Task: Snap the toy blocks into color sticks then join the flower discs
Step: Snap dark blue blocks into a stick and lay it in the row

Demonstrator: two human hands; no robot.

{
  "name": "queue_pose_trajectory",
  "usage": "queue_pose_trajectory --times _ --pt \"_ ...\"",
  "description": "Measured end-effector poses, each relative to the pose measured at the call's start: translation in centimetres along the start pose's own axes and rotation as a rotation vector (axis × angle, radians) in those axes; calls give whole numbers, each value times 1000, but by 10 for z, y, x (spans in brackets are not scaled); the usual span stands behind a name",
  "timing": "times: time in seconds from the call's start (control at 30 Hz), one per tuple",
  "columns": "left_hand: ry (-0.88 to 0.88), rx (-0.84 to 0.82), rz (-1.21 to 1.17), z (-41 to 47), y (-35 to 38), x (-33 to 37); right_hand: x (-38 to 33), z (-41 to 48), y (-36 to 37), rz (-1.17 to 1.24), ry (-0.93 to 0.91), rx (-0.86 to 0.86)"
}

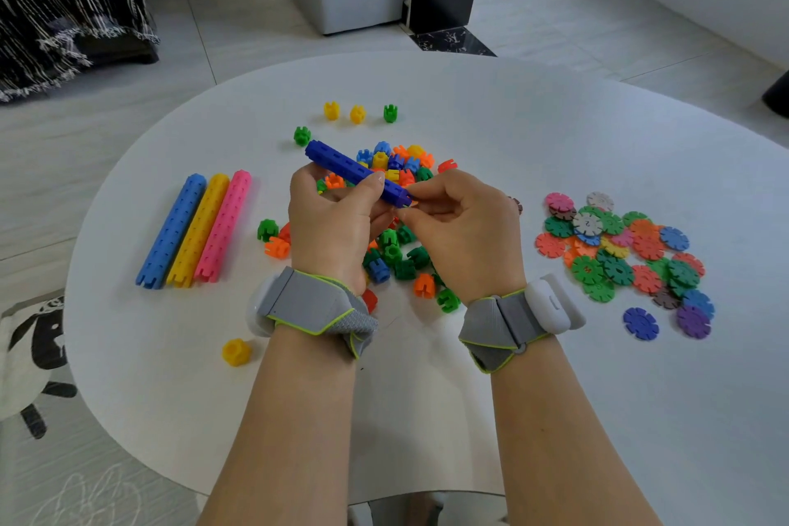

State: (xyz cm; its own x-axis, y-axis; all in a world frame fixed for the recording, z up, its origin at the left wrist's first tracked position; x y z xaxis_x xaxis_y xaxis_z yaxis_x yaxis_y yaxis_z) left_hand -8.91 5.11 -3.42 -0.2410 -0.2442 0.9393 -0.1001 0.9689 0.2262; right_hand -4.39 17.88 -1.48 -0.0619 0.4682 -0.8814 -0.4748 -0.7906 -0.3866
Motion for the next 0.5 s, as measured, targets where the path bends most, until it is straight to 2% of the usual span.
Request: queue_pose_trajectory --times 0.17,0.37,0.5 --pt "-33 -23 78 2 -4 3 5 0 -7 -165 -12 -134" --pt "-116 -153 204 -3 -1 -1 28 7 -23 -294 125 -25" --pt "-126 -207 238 -7 5 -4 38 9 -19 -355 204 -87"
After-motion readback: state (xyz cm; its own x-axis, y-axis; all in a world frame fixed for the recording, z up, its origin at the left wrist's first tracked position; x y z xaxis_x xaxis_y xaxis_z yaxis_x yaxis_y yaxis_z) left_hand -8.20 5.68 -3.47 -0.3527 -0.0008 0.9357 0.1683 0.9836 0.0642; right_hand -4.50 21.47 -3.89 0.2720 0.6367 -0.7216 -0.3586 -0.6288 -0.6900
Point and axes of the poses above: each hand's wrist, its own z-axis towards the middle knuckle, its own y-axis out of the palm, x = y × z, the point moved 6 cm from there along z, towards the middle knuckle, and after that the axes turned 5 degrees about z, right-handed, at the moved point
